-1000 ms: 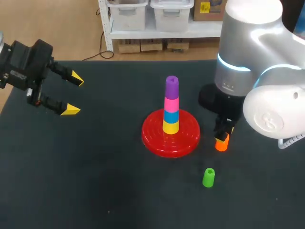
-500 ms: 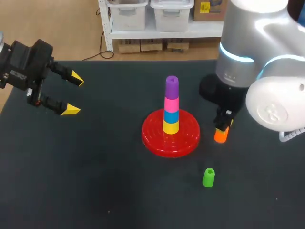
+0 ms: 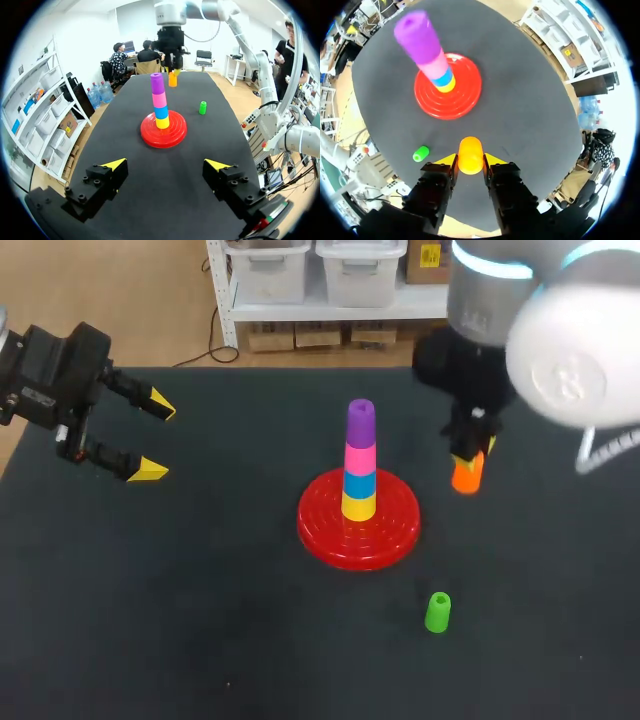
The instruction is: Pick up and stack the cylinders on the red base in this order: pink,purple,orange,green
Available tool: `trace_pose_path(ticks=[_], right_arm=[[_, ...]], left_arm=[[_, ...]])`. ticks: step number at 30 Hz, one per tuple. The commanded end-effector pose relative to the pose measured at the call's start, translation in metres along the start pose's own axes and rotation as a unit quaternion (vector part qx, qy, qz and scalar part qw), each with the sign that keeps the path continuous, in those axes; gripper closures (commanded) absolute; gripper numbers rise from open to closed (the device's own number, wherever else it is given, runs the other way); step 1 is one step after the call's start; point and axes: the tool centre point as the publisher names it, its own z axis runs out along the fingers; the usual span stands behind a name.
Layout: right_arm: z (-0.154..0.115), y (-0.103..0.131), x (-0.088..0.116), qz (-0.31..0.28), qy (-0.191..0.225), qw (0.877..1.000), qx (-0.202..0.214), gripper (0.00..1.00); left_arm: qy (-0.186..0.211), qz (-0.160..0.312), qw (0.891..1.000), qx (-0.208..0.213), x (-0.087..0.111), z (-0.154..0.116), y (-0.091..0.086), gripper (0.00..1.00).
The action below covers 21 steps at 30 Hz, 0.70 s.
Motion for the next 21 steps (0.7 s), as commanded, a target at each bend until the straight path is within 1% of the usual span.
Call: trace_pose_path(ticks=[1,7,12,16,21], right_arm=[[-0.024,-0.001,-0.012,0.004,0.014,1.0,-0.004,1.0],[-0.054,-0.003,-0.038,0.02,0.007,1.0,-0.001,1.0],[-0.083,-0.002,-0.056,0.022,-0.024,0.999,0.002,1.0],[-0.094,0.002,-0.07,0.022,-0.027,0.999,0.005,1.0],[-0.105,0.007,-0.085,0.017,-0.022,1.0,0.005,1.0]], left_arm=[[-0.001,0.001,1.0,-0.001,0.001,0.0,-0.001,0.0],[-0.001,0.001,1.0,-0.001,0.001,0.0,-0.001,0.0],[-0.001,0.001,1.0,-0.001,0.001,0.0,-0.001,0.0],[-0.001,0.001,1.0,-0.001,0.001,0.0,-0.001,0.0],[-0.001,0.001,1.0,-0.001,0.001,0.0,-0.001,0.0]])
